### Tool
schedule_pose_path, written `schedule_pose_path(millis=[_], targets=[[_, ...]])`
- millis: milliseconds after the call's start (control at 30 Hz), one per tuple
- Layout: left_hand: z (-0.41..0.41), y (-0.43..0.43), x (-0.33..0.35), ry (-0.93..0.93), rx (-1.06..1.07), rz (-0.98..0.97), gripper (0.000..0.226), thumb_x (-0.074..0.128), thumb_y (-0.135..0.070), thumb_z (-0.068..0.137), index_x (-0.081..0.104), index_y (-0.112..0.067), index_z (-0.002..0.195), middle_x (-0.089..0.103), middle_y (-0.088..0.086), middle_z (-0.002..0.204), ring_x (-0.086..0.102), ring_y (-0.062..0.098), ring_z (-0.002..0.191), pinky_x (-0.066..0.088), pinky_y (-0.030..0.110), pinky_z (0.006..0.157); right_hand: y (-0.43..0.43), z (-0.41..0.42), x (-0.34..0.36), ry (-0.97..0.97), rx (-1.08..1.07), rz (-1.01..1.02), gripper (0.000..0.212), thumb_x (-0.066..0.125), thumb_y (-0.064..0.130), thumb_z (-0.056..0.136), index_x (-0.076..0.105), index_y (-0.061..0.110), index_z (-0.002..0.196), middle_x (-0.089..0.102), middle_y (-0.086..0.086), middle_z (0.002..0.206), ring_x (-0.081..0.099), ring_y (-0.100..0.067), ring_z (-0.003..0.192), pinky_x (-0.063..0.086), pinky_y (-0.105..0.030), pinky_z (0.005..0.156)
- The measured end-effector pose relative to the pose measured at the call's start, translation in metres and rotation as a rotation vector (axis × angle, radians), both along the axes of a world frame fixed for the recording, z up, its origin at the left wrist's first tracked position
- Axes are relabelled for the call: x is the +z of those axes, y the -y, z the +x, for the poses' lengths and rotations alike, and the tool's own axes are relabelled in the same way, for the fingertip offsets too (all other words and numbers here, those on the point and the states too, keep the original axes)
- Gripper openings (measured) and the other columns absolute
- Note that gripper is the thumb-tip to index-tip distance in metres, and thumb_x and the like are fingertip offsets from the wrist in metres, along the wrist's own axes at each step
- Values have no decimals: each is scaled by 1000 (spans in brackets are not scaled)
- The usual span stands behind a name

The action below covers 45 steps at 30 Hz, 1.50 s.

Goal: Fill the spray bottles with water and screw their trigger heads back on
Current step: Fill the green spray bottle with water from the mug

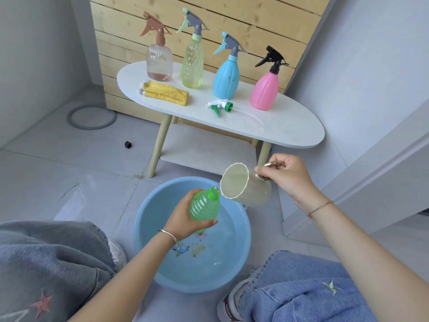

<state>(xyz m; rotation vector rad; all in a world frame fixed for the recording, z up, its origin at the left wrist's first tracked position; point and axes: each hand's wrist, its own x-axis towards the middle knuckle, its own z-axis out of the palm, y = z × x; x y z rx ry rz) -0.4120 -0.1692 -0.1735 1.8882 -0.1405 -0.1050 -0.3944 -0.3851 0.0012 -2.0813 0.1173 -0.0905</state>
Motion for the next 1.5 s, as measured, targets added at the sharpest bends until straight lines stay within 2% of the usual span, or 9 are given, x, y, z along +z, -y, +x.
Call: schedule_pose_path(millis=[133,267,367,700,833,933,1033,1133,1500], targets=[[0,1,-1,1,-4,-5,71,90,-30,61,48,-34,117,58,-21,110,51,-15,101,41,3,77,-2,0,2,26,19,-50,29,74,8,70,49,-5,63,44,-9,60,35,-17,62,27,-27,60],[-1,2,-4,0,-9,-1,70,90,-31,60,48,-35,117,59,-19,112,53,-11,102,41,8,81,-2,1,5,43,28,-108,29,73,7,70,46,7,58,32,1,51,27,-15,55,24,-25,52],[-1,2,-7,-11,-10,-8,70,90,-31,60,48,-35,116,59,-20,111,54,-10,102,43,11,82,-2,2,4,53,32,-145,30,73,8,70,45,9,57,29,9,45,25,-11,50,23,-23,50],[-3,4,-10,-38,-15,-14,71,90,-30,61,48,-33,118,58,-19,111,53,-9,103,41,8,80,-4,6,1,96,63,-190,33,71,7,68,42,12,54,33,6,50,29,-14,54,25,-26,56],[-4,5,-10,-54,-15,-18,71,90,-27,62,48,-31,119,58,-18,112,52,-12,102,39,2,77,-6,8,-2,142,86,-227,32,70,9,65,41,8,53,36,3,52,32,-17,56,27,-27,58],[-4,5,-11,-62,-13,-17,71,90,-28,61,48,-32,119,58,-18,111,53,-10,102,40,3,77,-8,7,-2,173,103,-269,32,70,10,64,40,4,55,37,1,53,33,-17,56,27,-27,58],[-5,5,-11,-68,-13,-14,71,90,-28,61,49,-31,119,58,-17,111,54,-6,102,40,3,77,-12,5,-1,204,117,-315,34,70,10,65,39,9,53,37,4,52,32,-16,54,27,-26,55],[-6,6,-11,-71,-14,-12,71,90,-27,62,49,-30,120,58,-16,112,51,-10,102,37,0,75,-16,4,0,223,115,-355,37,70,11,65,36,16,51,36,7,50,32,-12,53,27,-25,53],[-8,6,-11,-82,-18,-15,71,90,-27,62,50,-28,120,59,-15,113,51,-11,102,38,0,75,-25,1,0,295,154,-440,39,69,10,64,34,19,50,38,3,56,34,-12,55,24,-20,50]])
